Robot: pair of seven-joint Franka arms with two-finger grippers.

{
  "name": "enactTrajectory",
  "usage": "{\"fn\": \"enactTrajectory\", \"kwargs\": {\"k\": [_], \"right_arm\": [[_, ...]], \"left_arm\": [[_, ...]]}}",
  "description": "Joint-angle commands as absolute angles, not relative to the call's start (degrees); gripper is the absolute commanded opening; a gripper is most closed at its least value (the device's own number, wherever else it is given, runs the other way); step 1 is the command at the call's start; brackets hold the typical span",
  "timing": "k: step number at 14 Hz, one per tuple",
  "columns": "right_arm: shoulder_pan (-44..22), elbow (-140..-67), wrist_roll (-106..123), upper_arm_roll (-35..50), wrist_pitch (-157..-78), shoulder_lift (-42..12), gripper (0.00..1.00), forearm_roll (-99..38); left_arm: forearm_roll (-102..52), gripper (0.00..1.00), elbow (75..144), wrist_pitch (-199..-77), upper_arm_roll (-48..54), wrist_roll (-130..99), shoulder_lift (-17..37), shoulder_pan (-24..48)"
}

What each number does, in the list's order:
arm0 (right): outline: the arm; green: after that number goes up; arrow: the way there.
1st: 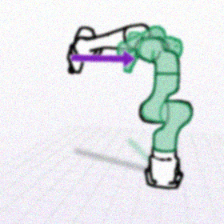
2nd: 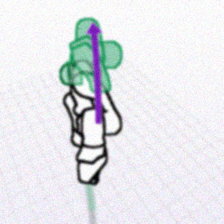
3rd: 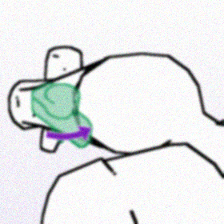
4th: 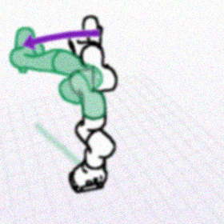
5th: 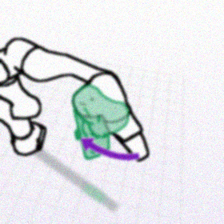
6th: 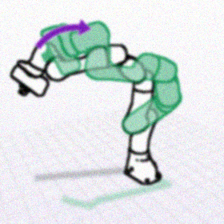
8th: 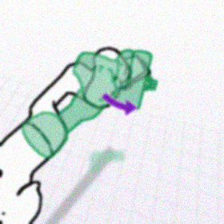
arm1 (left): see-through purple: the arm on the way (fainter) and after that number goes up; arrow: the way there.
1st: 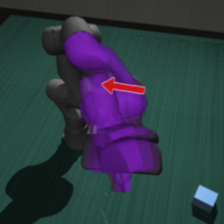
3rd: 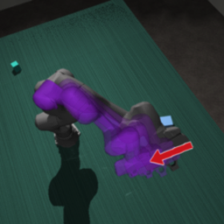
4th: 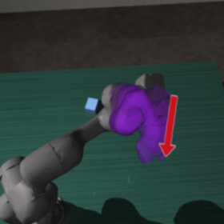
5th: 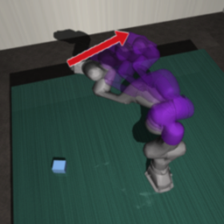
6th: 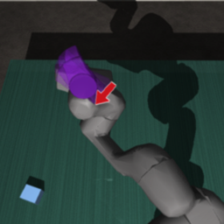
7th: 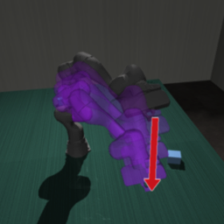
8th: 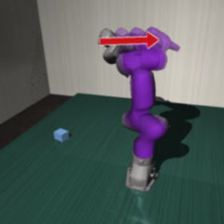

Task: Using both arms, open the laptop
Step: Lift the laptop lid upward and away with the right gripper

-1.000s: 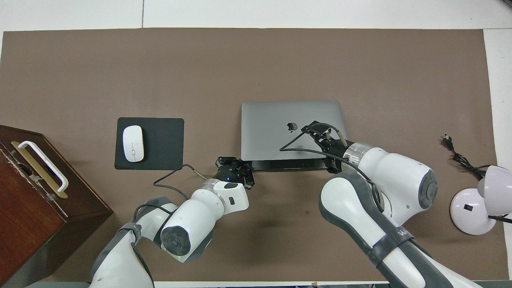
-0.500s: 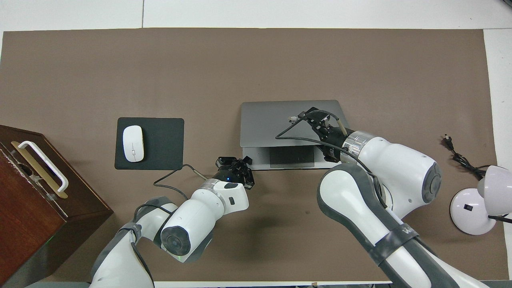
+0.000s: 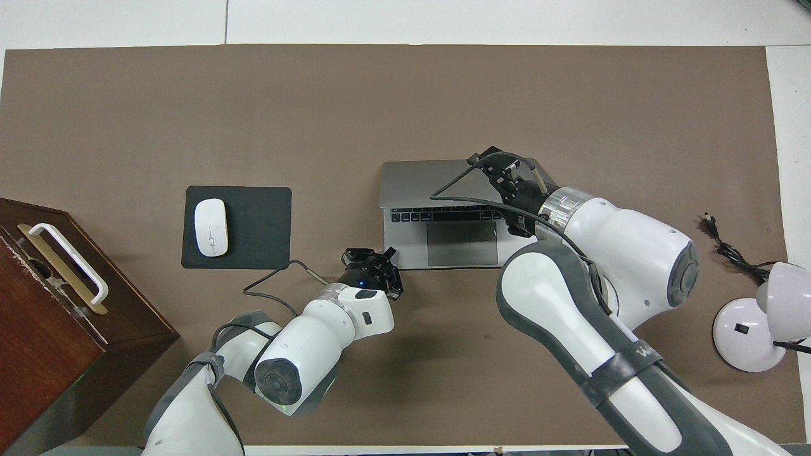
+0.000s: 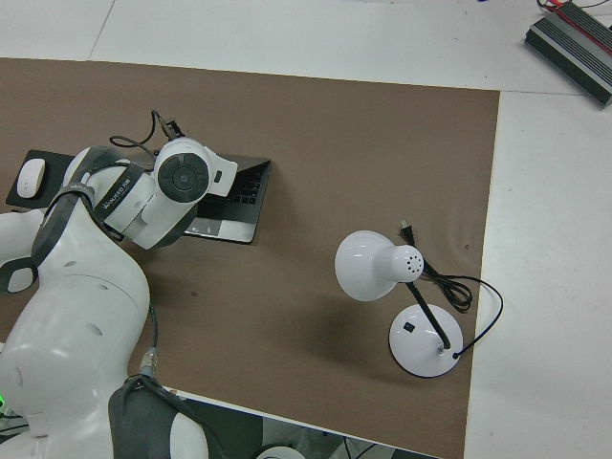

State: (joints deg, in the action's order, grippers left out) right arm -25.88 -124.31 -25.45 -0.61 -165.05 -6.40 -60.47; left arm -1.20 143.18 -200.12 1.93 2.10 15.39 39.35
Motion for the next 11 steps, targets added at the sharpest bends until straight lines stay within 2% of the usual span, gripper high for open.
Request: {"fn": "enactTrajectory", "kwargs": {"k": [1,11], "right_arm": [[-25.23,-119.72,-21.89,-0.62,-166.55,-9.84,1.00,-62.58],[-21.62,-110.57,-21.80,-0.88,-166.38,-13.53,1.00,-61.87]], "left_arm": [[-0.62,0.00,142.21,-200.83,1.14,2.20,18.90,40.78],[-0.62,0.00,142.29,-200.83,1.14,2.28,18.90,40.78]]}}
